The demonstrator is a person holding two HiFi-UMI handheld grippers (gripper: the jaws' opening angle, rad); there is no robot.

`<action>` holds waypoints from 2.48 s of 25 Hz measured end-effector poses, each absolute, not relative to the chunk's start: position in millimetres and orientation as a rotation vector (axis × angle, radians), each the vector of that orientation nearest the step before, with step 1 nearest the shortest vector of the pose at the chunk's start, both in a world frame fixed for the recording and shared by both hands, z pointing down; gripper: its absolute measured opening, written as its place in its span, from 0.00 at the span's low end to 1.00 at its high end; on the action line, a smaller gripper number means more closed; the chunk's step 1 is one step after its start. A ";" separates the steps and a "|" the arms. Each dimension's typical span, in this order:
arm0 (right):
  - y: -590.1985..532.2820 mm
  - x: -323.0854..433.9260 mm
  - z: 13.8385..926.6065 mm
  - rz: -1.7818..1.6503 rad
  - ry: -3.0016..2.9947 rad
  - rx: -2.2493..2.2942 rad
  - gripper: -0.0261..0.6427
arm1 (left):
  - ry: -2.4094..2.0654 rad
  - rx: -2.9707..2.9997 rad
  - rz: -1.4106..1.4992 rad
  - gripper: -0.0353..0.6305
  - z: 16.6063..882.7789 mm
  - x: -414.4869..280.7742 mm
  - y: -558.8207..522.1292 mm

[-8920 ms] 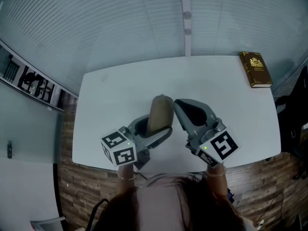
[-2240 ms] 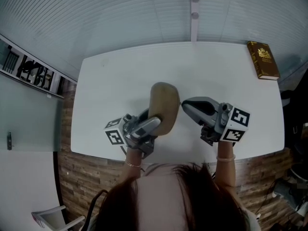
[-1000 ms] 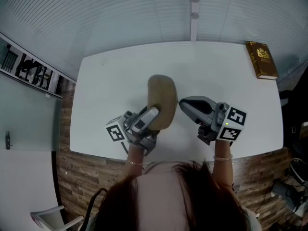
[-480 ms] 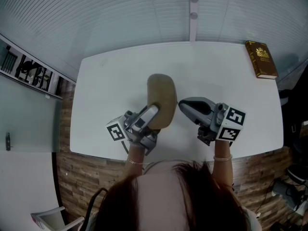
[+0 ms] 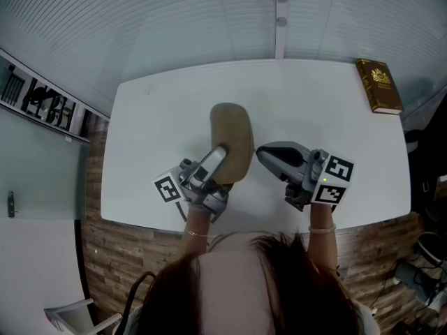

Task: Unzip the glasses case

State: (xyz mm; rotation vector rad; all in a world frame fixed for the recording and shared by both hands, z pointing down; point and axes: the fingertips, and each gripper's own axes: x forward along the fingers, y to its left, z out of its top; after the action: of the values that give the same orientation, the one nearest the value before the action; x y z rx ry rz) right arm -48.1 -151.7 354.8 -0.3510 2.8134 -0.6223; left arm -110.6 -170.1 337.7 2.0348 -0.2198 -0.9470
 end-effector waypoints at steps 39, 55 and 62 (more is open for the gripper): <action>-145.5 -58.2 367.3 -0.682 2.835 -0.307 0.04 | -0.266 1.943 -1.022 0.49 343.1 -119.8 -187.2; -140.6 -54.7 371.1 -0.686 2.854 -0.328 0.04 | -0.292 1.898 -1.055 0.49 345.3 -114.8 -195.7; -136.2 -58.8 375.5 -0.703 2.865 -0.301 0.04 | -0.307 1.864 -1.078 0.49 347.9 -117.0 -200.0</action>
State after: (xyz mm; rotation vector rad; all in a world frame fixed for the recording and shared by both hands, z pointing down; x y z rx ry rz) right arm -58.8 -136.2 375.5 -0.3009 2.8653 -0.7030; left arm -117.0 -200.0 347.9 1.8641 -0.3073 -1.0779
